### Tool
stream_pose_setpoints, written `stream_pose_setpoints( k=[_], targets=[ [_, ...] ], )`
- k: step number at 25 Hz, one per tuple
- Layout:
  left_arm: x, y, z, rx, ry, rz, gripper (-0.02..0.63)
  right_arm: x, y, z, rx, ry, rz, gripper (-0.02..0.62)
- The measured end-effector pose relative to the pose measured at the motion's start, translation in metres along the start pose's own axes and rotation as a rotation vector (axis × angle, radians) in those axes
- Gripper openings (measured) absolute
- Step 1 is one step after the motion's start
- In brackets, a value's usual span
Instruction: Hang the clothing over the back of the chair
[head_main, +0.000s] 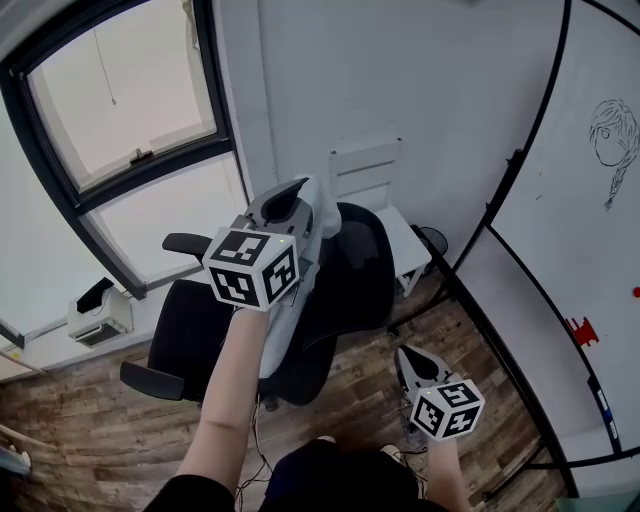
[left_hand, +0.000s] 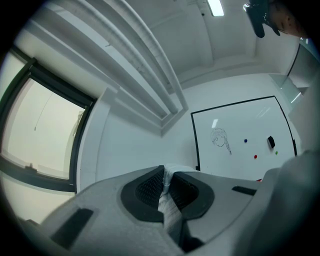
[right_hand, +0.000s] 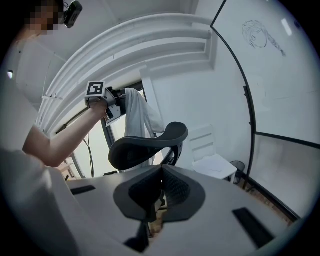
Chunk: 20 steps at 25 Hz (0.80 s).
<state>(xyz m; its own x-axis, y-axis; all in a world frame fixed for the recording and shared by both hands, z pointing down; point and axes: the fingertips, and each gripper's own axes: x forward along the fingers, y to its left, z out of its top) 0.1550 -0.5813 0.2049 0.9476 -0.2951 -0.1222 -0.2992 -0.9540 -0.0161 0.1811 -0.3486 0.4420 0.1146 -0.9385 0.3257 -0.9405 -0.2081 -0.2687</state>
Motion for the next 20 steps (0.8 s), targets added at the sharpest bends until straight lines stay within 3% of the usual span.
stream_pose_setpoints(
  k=[10, 20],
  targets=[
    [0.038, -0.080, -0.012, -0.009, 0.016, -0.002, 0.008, -0.042, -0.057, 0.008, -0.006, -0.007, 0.032, 0.000],
    [0.094, -0.166, -0.012, 0.050, 0.040, -0.027, 0.008, -0.076, -0.123, 0.018, 0.000, -0.018, 0.051, 0.000]
  ],
)
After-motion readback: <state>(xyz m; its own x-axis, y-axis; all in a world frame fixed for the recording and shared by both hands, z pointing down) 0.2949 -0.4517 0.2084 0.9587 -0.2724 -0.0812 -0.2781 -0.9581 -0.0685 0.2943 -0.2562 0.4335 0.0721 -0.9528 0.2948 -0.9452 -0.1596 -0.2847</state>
